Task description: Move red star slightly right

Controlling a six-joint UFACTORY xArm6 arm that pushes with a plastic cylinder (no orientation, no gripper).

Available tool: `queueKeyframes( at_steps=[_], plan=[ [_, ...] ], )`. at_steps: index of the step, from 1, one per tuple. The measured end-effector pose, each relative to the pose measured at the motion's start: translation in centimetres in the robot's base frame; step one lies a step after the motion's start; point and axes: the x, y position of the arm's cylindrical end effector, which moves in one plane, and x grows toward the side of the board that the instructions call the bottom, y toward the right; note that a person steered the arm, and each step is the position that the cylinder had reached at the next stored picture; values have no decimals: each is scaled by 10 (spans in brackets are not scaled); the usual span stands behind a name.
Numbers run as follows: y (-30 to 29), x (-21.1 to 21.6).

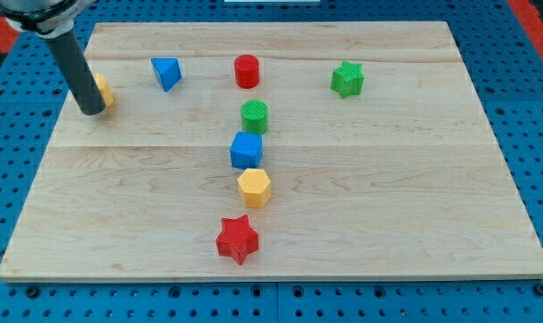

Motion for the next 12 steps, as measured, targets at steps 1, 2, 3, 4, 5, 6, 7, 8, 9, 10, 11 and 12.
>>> queueKeyframes(
  at_steps=[1,2,3,4,5,6,7,8,9,10,11,12],
  plan=[
    [0,-19],
    [0,-26],
    [0,-26],
    [16,27],
    [18,45],
    [18,45],
    [9,58],
    [-2,70],
    [-10,83],
    [-12,85],
    [-13,85],
    [-13,89]
  ],
)
